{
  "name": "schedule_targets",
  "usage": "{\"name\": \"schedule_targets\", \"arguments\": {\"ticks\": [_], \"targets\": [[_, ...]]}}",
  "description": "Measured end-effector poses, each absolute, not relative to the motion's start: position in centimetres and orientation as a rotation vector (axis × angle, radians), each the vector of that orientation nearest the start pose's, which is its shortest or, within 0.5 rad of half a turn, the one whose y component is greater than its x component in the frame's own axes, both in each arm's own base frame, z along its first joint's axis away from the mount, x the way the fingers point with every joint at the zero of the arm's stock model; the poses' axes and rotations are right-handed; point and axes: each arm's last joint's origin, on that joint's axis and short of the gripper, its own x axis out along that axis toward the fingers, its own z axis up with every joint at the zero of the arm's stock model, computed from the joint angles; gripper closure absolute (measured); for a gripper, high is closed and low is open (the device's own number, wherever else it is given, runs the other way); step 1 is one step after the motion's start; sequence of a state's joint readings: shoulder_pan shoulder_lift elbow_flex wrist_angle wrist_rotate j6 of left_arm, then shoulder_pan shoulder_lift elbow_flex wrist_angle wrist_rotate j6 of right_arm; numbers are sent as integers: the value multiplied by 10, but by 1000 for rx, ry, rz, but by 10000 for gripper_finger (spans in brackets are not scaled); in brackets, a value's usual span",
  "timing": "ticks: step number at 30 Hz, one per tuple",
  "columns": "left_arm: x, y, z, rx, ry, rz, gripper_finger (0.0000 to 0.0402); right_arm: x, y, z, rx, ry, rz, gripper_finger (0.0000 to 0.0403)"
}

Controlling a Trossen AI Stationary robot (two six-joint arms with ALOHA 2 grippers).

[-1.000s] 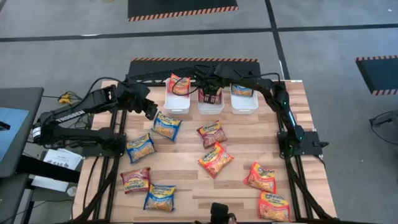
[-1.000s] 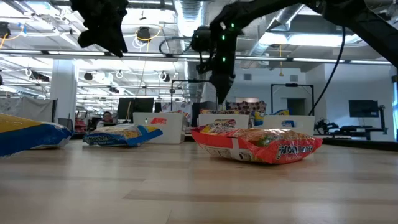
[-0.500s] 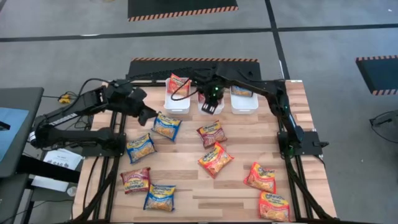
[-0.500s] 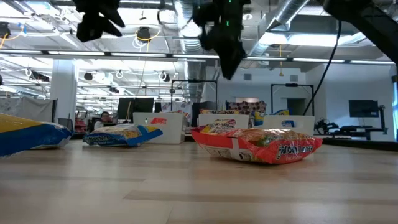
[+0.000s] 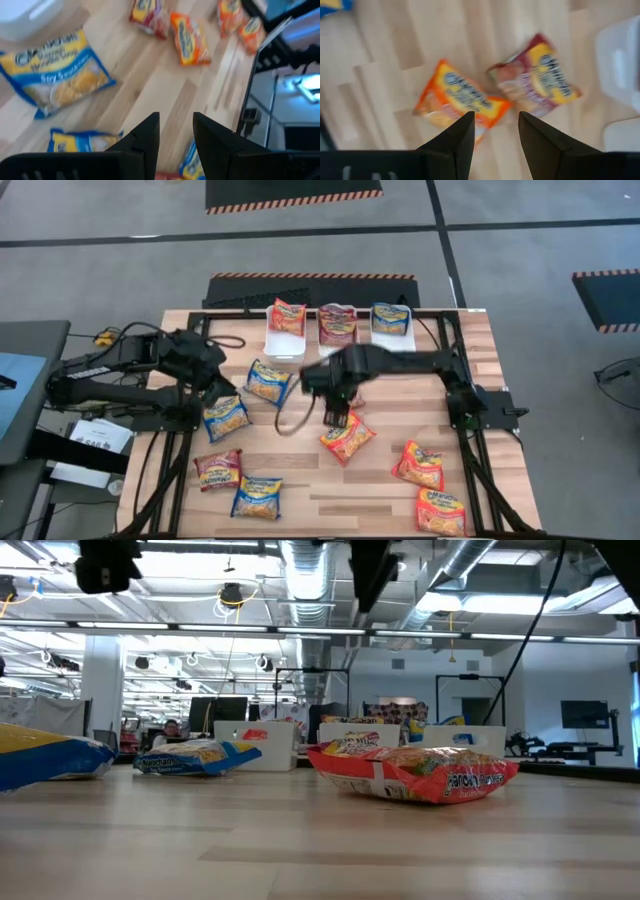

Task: Sort Maruchan noodles
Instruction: Put the blue noodle pack into the right white bin

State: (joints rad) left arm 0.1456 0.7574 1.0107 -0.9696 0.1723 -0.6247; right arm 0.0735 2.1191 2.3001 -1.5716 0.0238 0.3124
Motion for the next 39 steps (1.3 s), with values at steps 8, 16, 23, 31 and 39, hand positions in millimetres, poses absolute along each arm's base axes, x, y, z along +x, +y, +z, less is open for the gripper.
{"name": "schedule_targets", "arguments": {"ticks": [8, 16, 23, 31, 39], "targets": [[130, -11, 337, -716, 781, 113, 299, 395, 90, 337, 229, 1373, -200, 227], [162, -45, 323, -655, 912, 21, 299, 384, 129, 337, 260, 1372, -206, 227], [192, -82, 307, -595, 946, -65, 299, 375, 152, 338, 209, 1362, -176, 227], [216, -116, 283, -574, 994, -60, 299, 319, 152, 407, 47, 1061, -240, 227], [227, -133, 256, -509, 1101, -42, 299, 238, 119, 428, 90, 804, -523, 227]]}}
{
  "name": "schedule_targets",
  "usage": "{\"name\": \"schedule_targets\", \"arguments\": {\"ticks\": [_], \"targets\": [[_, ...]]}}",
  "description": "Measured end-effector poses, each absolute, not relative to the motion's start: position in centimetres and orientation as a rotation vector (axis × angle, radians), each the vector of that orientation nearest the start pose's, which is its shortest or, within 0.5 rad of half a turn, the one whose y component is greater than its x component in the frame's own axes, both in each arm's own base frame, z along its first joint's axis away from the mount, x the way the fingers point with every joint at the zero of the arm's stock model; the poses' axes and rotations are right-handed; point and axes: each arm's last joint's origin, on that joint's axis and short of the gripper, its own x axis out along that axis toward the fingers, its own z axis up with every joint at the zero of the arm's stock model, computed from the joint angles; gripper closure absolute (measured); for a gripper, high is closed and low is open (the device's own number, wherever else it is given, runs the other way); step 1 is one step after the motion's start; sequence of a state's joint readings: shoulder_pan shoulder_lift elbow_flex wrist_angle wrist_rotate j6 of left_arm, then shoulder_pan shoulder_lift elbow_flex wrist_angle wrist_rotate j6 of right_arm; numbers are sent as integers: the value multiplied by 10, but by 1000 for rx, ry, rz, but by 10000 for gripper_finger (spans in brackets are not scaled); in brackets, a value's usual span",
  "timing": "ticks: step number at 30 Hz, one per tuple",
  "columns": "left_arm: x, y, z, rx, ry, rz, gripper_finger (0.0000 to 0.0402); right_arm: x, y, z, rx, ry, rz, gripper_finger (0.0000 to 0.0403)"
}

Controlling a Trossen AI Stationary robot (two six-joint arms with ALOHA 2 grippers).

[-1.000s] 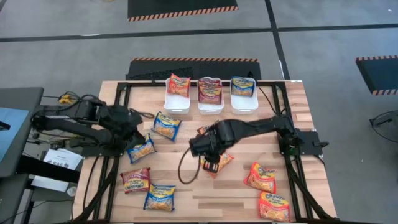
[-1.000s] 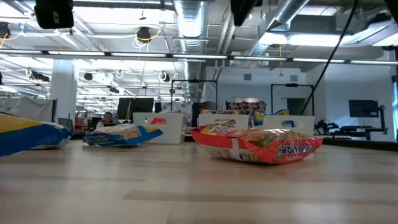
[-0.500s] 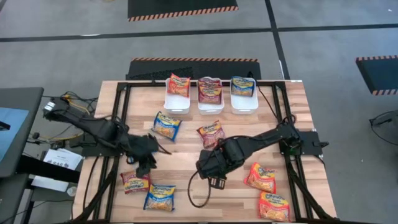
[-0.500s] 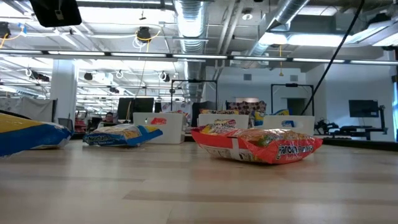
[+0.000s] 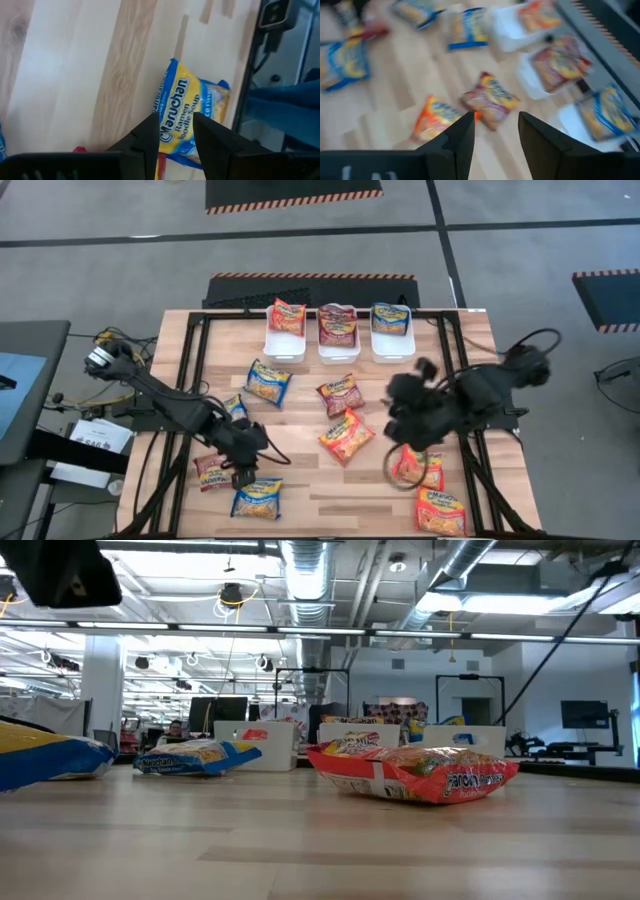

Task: Sort Maruchan noodles
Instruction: Put the blue noodle pack into the right white bin

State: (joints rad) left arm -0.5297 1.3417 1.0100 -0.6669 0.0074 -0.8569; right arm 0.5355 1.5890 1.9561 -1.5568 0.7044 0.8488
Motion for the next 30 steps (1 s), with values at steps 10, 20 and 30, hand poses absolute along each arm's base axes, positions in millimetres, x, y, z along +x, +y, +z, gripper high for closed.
{"name": "schedule_targets", "arguments": {"ticks": [10, 20, 30], "targets": [[244, -147, 230, -438, 1209, -183, 299, 188, 112, 354, 295, 564, -492, 227], [258, -158, 203, -397, 1283, -291, 299, 197, 103, 298, 293, 592, -506, 227], [272, -158, 178, -395, 1331, -279, 299, 216, 115, 272, 185, 725, -482, 227]]}}
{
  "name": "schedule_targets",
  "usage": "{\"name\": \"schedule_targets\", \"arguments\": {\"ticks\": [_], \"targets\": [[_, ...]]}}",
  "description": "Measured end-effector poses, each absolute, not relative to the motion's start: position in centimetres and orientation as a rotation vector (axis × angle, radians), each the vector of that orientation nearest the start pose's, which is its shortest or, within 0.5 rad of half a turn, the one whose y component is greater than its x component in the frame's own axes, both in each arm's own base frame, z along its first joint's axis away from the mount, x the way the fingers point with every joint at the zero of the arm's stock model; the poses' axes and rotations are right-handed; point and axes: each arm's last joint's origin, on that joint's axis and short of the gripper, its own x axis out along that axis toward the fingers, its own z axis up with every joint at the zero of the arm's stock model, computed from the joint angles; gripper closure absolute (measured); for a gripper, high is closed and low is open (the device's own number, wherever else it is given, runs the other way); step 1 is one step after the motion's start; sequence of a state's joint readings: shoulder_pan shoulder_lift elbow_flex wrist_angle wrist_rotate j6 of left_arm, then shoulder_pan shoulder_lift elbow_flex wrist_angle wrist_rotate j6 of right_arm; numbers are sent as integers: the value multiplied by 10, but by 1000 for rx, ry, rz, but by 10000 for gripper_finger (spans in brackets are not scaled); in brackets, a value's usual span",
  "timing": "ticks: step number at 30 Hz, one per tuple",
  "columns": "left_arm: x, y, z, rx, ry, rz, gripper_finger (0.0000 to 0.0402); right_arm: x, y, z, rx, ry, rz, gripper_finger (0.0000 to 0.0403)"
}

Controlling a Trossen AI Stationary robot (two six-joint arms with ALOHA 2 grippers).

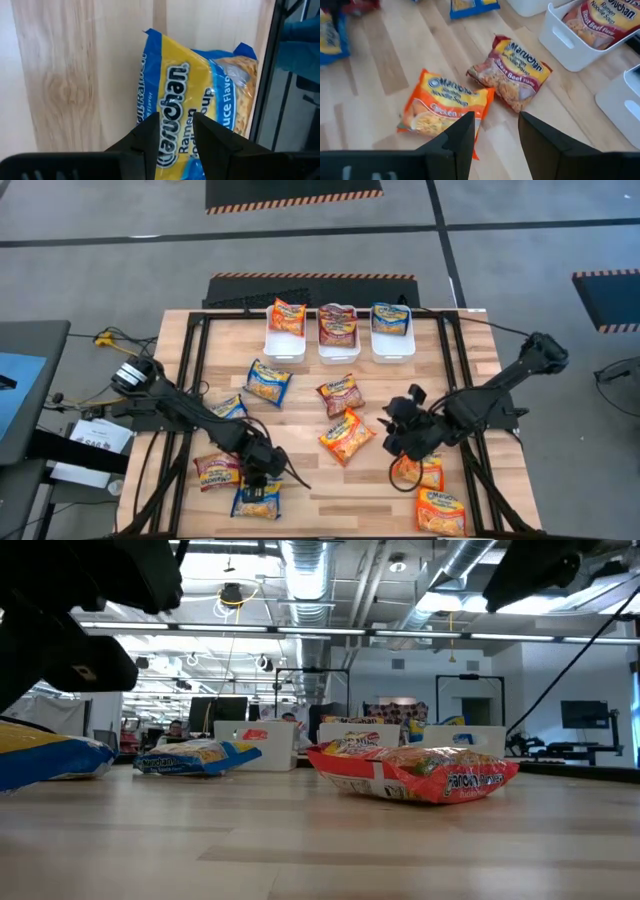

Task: Sort Maruchan noodles
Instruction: Put the blue noodle pack into the right white bin

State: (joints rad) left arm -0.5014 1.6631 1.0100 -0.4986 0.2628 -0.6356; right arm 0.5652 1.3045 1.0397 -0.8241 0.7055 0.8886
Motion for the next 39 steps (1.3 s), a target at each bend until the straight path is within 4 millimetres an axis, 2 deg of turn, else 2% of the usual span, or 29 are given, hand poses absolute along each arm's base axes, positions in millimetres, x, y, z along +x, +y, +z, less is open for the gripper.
{"name": "schedule_targets", "arguments": {"ticks": [5, 9, 16, 25, 29, 32, 36, 39], "targets": [[275, -159, 167, -418, 1369, -282, 299, 228, 122, 253, 126, 784, -507, 227], [278, -161, 167, -433, 1353, -304, 299, 238, 129, 232, 68, 840, -530, 227], [277, -164, 162, -444, 1385, -338, 305, 255, 139, 186, -47, 950, -575, 227], [279, -165, 155, -432, 1409, -343, 395, 280, 153, 112, -117, 997, -615, 227], [280, -163, 154, -445, 1418, -341, 401, 292, 158, 83, -135, 902, -649, 227], [280, -162, 154, -458, 1424, -348, 401, 301, 161, 66, -138, 751, -705, 227], [280, -162, 154, -468, 1430, -347, 401, 314, 164, 57, -104, 501, -790, 227], [280, -162, 153, -484, 1437, -339, 401, 327, 165, 56, 35, 387, -804, 227]]}}
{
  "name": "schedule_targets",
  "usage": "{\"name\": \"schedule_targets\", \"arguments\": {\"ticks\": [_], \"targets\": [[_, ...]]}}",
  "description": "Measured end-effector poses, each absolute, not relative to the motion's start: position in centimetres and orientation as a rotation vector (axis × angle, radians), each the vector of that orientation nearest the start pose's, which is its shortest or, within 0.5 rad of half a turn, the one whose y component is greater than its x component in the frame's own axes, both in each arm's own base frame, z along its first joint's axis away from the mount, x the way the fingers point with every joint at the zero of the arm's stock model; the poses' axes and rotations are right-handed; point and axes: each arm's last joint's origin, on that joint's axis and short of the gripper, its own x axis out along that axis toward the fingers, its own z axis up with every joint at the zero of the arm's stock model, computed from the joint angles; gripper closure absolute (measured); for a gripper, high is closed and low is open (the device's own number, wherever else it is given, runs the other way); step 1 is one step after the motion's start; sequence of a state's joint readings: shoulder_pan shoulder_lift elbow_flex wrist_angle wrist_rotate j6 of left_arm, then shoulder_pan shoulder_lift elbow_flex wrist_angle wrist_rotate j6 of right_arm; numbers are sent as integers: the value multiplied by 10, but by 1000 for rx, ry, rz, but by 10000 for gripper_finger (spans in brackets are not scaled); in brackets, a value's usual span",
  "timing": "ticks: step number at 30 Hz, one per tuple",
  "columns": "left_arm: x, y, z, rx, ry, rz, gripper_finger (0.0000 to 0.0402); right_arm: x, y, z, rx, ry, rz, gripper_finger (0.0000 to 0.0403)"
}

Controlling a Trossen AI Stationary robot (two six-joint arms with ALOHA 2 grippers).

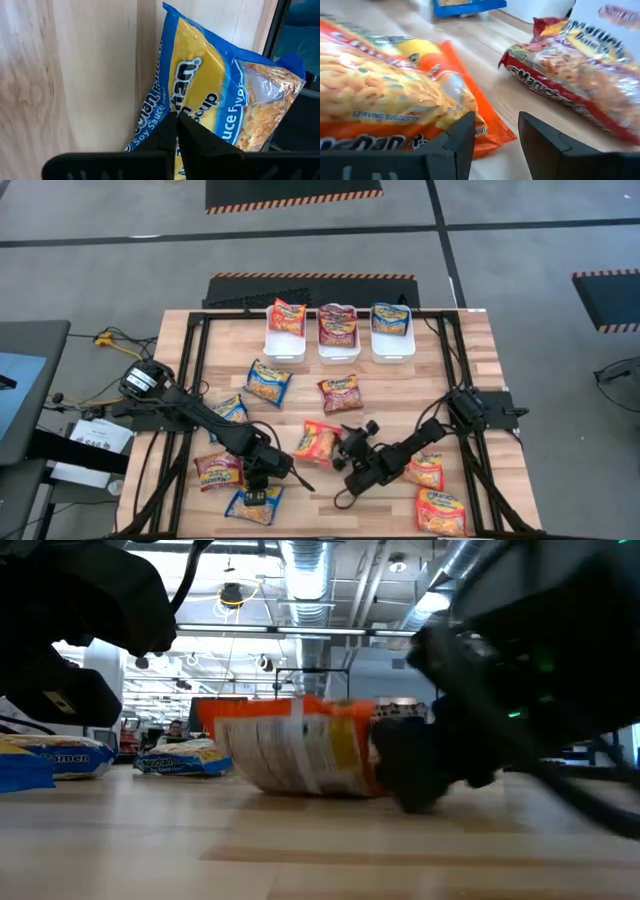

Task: Sort Maruchan noodles
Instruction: Put the blue noodle pack into the right white bin

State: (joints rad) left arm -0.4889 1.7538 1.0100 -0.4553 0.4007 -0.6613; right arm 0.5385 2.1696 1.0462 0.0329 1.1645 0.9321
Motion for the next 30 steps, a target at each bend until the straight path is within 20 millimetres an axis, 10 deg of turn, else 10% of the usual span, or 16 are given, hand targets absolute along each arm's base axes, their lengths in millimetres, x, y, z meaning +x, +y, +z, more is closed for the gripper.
{"name": "schedule_targets", "arguments": {"ticks": [10, 30], "targets": [[280, -162, 153, -522, 1453, -320, 401, 373, 169, 85, 477, 342, -603, 227], [281, -161, 153, -604, 1457, -202, 401, 417, 139, 114, 657, 359, -503, 227]]}}
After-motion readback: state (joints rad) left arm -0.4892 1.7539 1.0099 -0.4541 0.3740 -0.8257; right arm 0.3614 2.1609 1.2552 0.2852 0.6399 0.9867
